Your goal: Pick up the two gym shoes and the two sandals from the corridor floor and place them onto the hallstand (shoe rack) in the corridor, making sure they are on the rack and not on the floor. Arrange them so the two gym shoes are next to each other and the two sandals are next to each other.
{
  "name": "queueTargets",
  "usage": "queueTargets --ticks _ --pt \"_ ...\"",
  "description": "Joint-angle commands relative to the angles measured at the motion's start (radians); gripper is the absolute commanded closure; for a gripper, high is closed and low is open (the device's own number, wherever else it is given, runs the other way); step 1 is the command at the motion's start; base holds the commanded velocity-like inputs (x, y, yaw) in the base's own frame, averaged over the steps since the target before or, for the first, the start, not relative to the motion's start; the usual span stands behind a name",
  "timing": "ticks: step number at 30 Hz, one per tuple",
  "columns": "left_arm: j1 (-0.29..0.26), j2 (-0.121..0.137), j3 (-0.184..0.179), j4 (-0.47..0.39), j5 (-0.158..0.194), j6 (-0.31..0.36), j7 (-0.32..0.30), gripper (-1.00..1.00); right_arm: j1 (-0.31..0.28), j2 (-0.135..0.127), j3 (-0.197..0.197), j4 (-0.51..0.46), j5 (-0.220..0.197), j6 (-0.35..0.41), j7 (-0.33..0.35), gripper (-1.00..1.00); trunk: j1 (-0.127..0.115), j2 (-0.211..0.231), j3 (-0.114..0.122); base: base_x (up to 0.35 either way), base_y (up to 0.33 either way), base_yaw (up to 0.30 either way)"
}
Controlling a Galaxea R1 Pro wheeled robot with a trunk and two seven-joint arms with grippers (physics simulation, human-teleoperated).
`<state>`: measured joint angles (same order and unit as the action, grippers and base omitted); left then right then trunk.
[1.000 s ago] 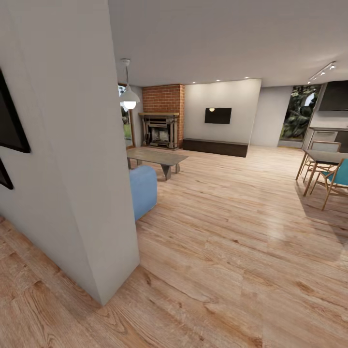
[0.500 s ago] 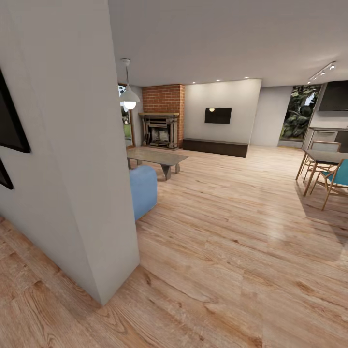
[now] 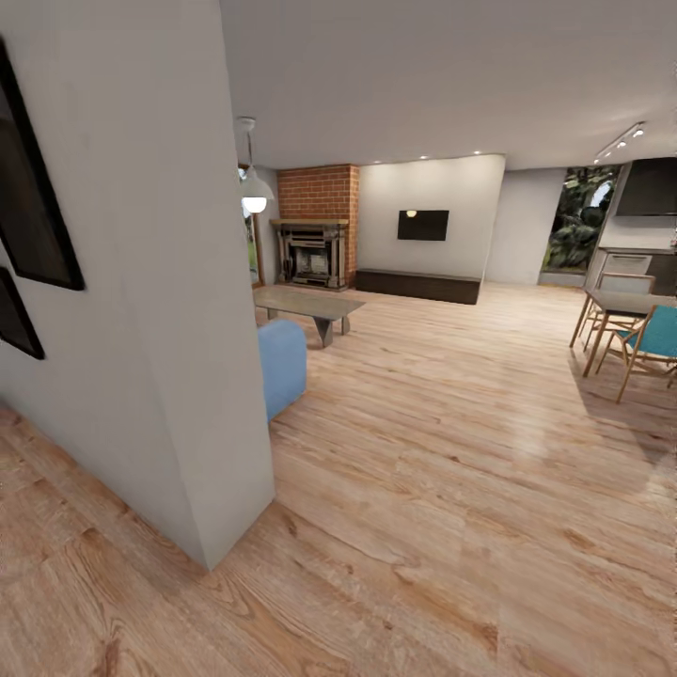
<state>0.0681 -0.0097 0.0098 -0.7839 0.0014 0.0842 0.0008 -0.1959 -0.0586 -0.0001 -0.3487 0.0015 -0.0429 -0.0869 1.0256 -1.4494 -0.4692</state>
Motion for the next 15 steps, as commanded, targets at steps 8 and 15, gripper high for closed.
queueTargets --ticks 8,15 --pt "0.001 -0.001 -0.001 0.011 0.000 0.006 0.001 -1.00 0.000 0.000 0.000 0.002 0.000 -0.003 -0.002 -1.00 -0.001 -0.001 -0.001 -0.347 0.000 0.000" --pt "0.000 -0.001 0.000 0.012 0.000 0.005 0.001 -1.00 0.000 0.001 0.000 0.002 0.000 -0.003 -0.002 -1.00 -0.001 -0.001 -0.001 -0.289 0.029 0.000"
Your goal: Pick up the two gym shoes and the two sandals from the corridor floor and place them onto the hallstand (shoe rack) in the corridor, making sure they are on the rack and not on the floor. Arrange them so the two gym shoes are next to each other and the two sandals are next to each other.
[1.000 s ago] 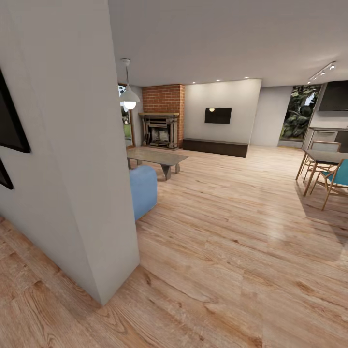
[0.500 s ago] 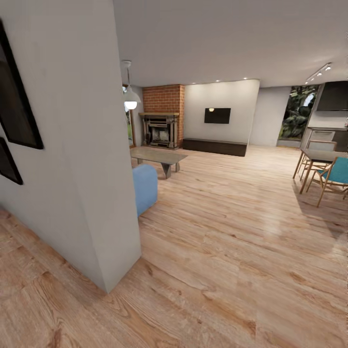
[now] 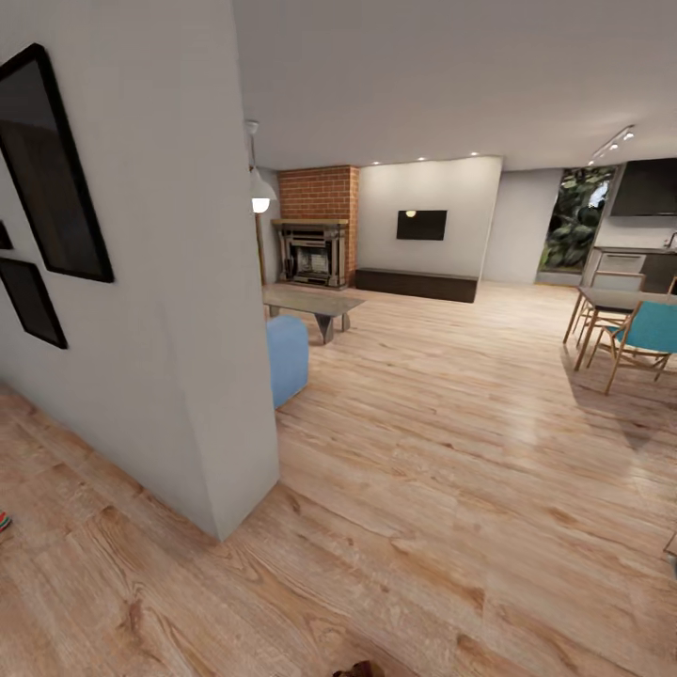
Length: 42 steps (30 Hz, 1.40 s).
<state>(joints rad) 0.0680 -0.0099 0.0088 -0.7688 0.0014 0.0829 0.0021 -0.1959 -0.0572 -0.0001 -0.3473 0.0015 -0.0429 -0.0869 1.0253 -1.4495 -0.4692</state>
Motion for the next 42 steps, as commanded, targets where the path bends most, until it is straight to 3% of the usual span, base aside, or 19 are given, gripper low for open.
queueTargets --ticks 1,14,32,42 --pt "0.001 0.000 0.001 -0.003 0.000 0.006 0.001 -1.00 0.000 0.000 0.000 0.001 0.000 -0.003 -0.002 -1.00 0.000 -0.001 -0.001 -0.100 0.021 0.000" --pt "0.001 0.004 0.011 -0.003 0.000 0.003 0.000 -1.00 0.000 0.001 0.000 0.002 0.000 -0.003 -0.002 -1.00 0.000 -0.001 -0.001 -0.025 0.103 0.000" --pt "0.001 0.011 0.014 -0.003 0.000 0.003 -0.001 -1.00 0.000 0.002 0.003 0.032 0.000 -0.008 -0.002 -1.00 0.000 -0.001 -0.001 -0.001 0.324 -0.009" --pt "0.001 0.011 0.014 -0.003 0.000 0.003 -0.001 -1.00 0.000 0.003 0.003 0.033 0.000 -0.008 -0.002 -1.00 0.000 -0.001 -0.001 0.000 0.338 -0.226"
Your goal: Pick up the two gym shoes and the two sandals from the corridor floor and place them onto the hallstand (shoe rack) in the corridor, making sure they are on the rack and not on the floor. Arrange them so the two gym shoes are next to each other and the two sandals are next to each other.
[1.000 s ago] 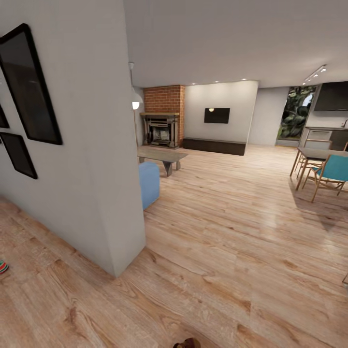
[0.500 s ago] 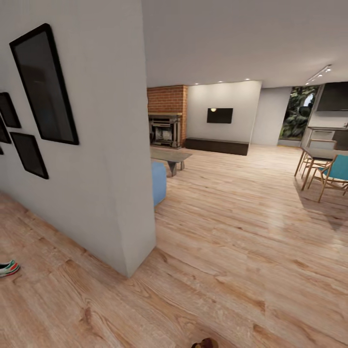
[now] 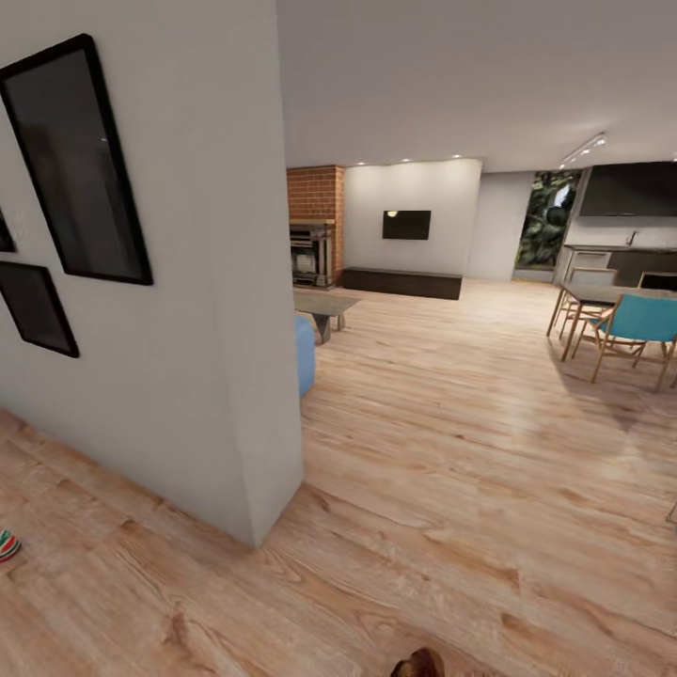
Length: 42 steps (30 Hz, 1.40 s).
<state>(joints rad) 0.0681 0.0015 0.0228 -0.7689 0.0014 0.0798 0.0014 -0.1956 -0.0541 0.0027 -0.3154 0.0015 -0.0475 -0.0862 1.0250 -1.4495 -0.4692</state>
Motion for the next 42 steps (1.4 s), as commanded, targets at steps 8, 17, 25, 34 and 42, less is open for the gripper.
queueTargets --ticks 8,17,25,34,42 --pt "0.001 0.000 0.000 -0.003 0.000 0.006 0.000 -1.00 -0.001 0.000 0.000 0.002 0.000 -0.003 -0.003 -1.00 0.000 -0.001 0.000 0.000 0.338 -0.284" --pt "0.001 0.000 0.000 -0.003 0.000 0.006 0.000 -1.00 -0.001 0.000 0.000 0.005 0.000 -0.003 -0.002 -1.00 0.000 -0.001 0.004 0.000 0.338 -0.291" --pt "0.001 0.000 0.000 -0.003 0.000 0.005 0.000 -1.00 -0.001 0.001 -0.001 0.005 0.000 -0.003 -0.001 -1.00 0.000 -0.001 0.008 0.000 0.326 -0.297" --pt "0.001 0.000 0.001 -0.002 0.000 0.005 0.000 -1.00 -0.001 0.002 -0.001 0.005 0.000 -0.003 -0.001 -1.00 0.000 -0.001 0.013 0.000 0.134 -0.300" --pt "0.001 0.000 0.002 0.000 0.000 0.005 0.000 -1.00 -0.001 0.002 -0.001 0.005 0.000 -0.003 -0.001 -1.00 0.000 -0.001 0.019 0.000 0.012 -0.300"
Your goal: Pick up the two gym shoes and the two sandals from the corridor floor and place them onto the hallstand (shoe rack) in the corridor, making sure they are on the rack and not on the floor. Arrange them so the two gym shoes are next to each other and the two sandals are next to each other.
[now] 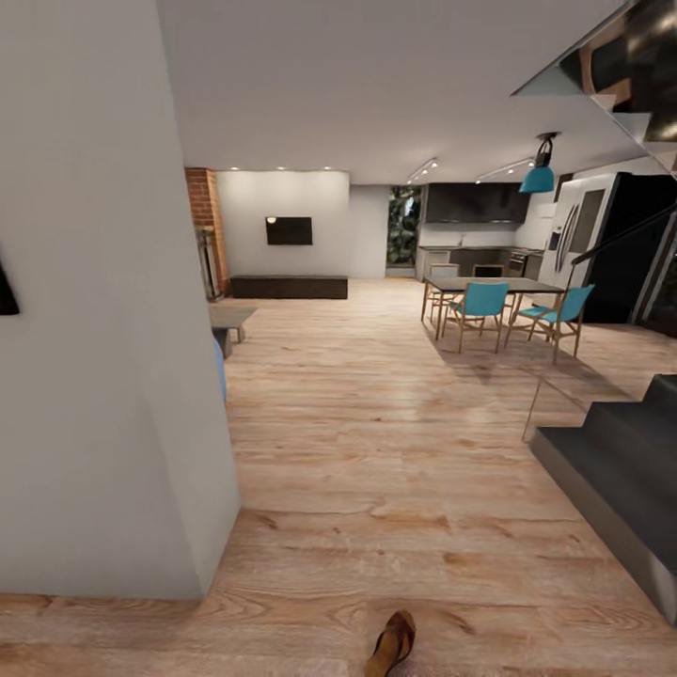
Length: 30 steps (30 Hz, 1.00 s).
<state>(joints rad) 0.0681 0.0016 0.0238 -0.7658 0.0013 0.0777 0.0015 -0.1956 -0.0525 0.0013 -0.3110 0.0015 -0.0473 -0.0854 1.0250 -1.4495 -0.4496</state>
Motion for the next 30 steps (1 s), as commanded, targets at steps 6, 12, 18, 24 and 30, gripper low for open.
queueTargets --ticks 6,12,18,24,30 --pt "0.001 0.000 0.001 -0.003 0.000 0.007 0.000 -1.00 -0.001 0.000 0.000 0.001 0.000 -0.007 -0.002 -1.00 0.000 -0.001 0.004 0.000 0.001 -0.300" --pt "0.001 0.000 0.001 -0.003 0.000 0.007 0.000 -1.00 -0.001 0.000 0.000 0.001 0.000 -0.008 -0.002 -1.00 0.000 -0.001 0.009 0.000 0.000 -0.300" --pt "0.001 0.000 0.001 -0.001 0.000 0.007 0.000 -1.00 -0.001 0.000 0.000 0.002 0.000 -0.008 -0.002 -1.00 0.000 -0.001 0.014 0.000 0.000 -0.300" --pt "0.001 0.000 -0.002 0.019 0.000 0.007 0.000 -1.00 -0.001 0.000 0.001 0.014 0.000 -0.008 -0.002 -1.00 0.000 -0.001 0.020 0.000 0.000 -0.299" --pt "0.001 0.000 -0.002 0.024 0.000 0.007 0.000 -1.00 -0.001 0.000 0.001 0.018 -0.001 -0.008 0.000 -1.00 0.000 -0.001 0.026 0.000 0.000 -0.299"
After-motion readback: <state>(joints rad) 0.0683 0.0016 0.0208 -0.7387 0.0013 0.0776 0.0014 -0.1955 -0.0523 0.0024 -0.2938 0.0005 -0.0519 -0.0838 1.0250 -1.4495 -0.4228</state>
